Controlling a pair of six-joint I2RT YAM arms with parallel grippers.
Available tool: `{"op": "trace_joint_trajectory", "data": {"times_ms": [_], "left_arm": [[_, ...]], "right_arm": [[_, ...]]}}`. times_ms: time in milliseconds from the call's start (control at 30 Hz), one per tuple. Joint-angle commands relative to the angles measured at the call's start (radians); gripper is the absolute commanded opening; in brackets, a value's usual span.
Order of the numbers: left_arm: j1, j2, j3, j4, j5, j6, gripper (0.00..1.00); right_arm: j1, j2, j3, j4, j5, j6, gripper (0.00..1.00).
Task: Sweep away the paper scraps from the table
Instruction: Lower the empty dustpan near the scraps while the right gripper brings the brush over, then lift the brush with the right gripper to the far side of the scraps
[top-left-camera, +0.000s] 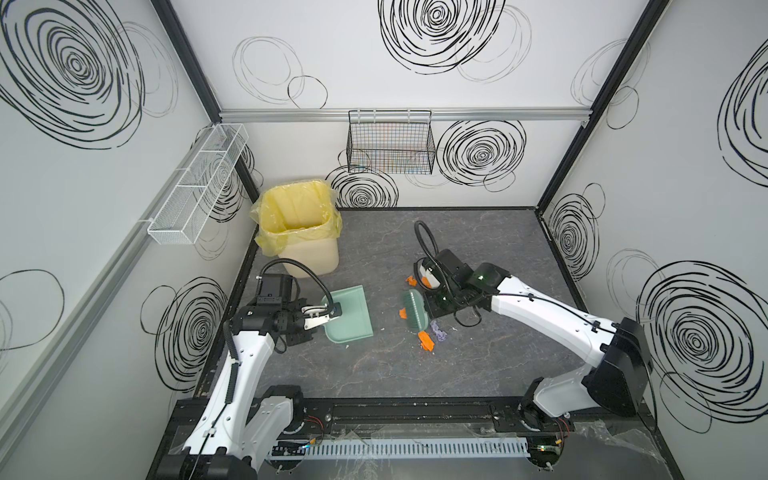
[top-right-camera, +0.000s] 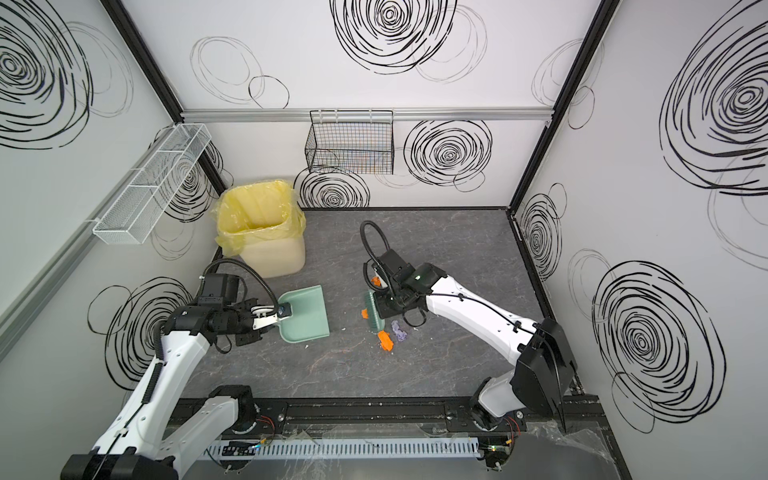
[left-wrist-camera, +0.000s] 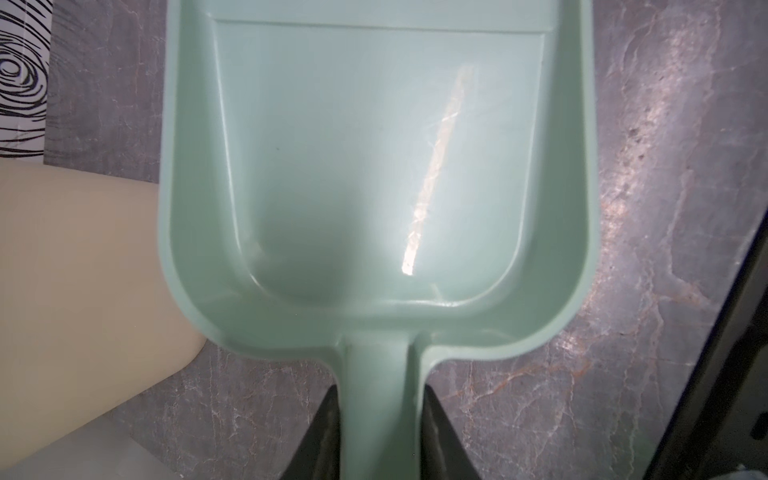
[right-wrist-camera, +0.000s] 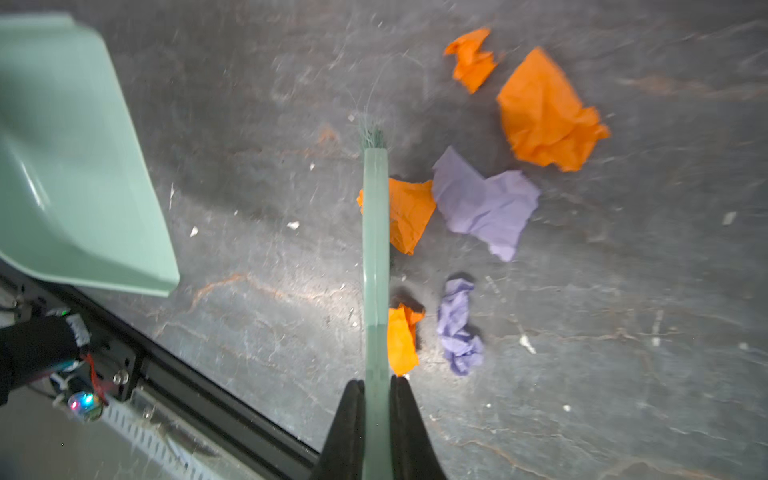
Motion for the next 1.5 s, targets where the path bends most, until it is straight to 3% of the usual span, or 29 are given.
{"op": "trace_joint_trajectory", "data": {"times_ms": [0,233,467,733,1067,1467], "left_arm": [[0.007,0.002,-0.019,0.019,0.037,-0.013,0.0],[0.003,0.015,-0.058,0.051,0.045,-0.017,0.0],[-0.028,0.102,-0.065,0.082,0.062,-0.055,0.0],[-0.072,0.129,-0.054,0.11,0.078,-0.114,0.0],[-0.099,0.123,-0.063,0.109,0.064,-0.135,0.0],[-0.136,0.116,-0.086,0.118,0.057,-0.181,0.0]], "right_arm": [[-0.014,-0.031,0.07,-0.056,-0.009,-0.055,0.0],[-0.008,-0.162,0.007,-0.081,-0.144,-0.103,0.0],[-0.008,-0.311,-0.126,-0.146,-0.107,-0.091,0.0],[-0.003,-0.367,-0.197,-0.166,-0.023,-0.005,0.0],[-0.007,-0.291,-0.258,-0.035,0.048,0.047,0.0],[-0.087,-0.132,-0.084,-0.058,0.121,-0.005,0.0]]}}
